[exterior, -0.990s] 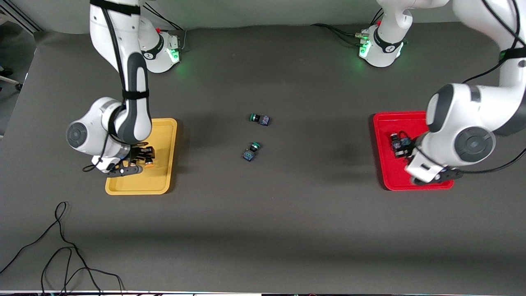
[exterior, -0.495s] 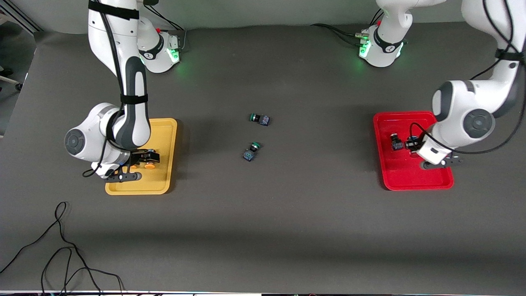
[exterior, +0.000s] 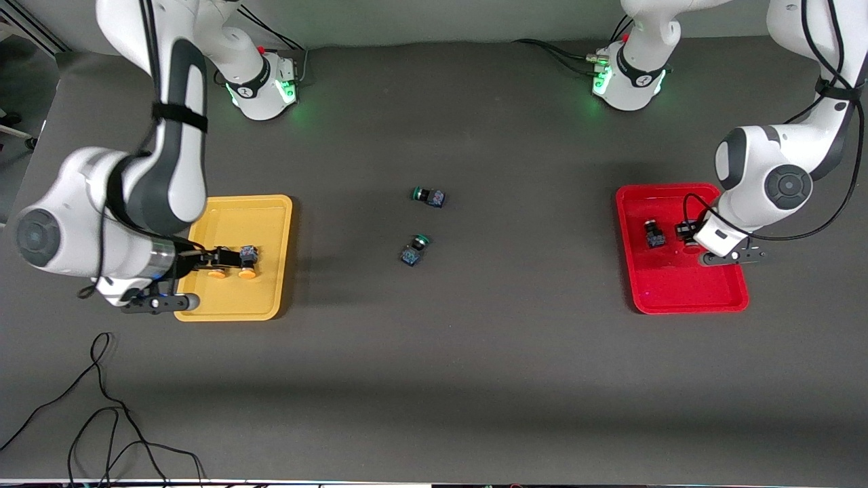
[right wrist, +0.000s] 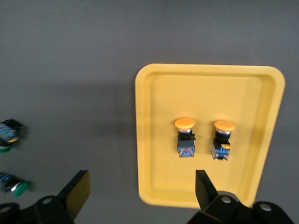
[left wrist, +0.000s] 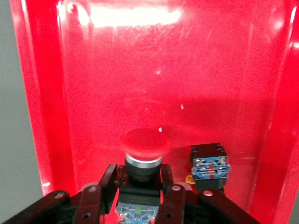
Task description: Place red and yellow buttons in trays
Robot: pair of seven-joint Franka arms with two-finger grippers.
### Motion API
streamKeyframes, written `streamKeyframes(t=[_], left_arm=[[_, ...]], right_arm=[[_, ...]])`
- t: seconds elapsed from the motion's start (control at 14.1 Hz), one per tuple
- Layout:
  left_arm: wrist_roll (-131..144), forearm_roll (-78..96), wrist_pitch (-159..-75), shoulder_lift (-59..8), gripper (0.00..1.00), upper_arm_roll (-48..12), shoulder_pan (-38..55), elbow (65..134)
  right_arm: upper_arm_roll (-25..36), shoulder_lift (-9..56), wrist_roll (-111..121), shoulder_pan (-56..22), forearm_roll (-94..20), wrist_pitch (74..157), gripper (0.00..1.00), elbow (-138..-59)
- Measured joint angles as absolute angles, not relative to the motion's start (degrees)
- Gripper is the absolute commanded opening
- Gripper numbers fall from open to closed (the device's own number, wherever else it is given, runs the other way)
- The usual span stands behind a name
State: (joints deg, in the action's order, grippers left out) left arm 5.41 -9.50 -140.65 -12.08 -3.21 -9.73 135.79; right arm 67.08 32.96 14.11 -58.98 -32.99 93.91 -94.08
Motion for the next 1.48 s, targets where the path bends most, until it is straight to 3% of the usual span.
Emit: streamKeyframes(t=[0.28,0.42,0.57,0.78,1.06,1.34,1.48], left_arm=[[5.32,-9.59,-137.63,-10.69,1.00,-3.78,-9.71,133.95],[5.31,-9.60,-129.79,-9.12,1.00,-4.23,-8.93,129.15],[5.31,-9.58,-119.89,-7.86,1.00,-4.58,-7.12,121.35],[5.31,-9.56,-107.56,-6.97,1.00,-4.81,-4.42,108.41],[5.41,-6.52,-99.96,-6.94,1.00,-5.51,-1.44,98.04],[5.41,-3.72,-99.84,-5.21,1.00,-5.62,-1.14,98.32],[5.40,-3.69,-99.52,-2.48,1.00,-5.59,-1.14,99.83]], right_arm=[[68.55,30.55,8.72,-59.16,-29.19,87.16,1.00,-87.59],[68.34,28.52,4.80,-59.52,-25.83,86.28,1.00,-85.91],[63.92,23.71,-0.75,-58.59,-18.87,86.21,1.00,-85.38],[47.79,13.44,-9.58,-49.41,-8.26,86.13,1.00,-85.54],[23.80,3.96,-11.40,-26.69,-3.01,85.29,1.00,-88.08],[5.57,-0.06,-11.32,-6.38,-2.42,85.31,1.00,-90.90],[1.13,-0.36,-10.29,-0.43,-2.31,85.31,1.00,-91.03]])
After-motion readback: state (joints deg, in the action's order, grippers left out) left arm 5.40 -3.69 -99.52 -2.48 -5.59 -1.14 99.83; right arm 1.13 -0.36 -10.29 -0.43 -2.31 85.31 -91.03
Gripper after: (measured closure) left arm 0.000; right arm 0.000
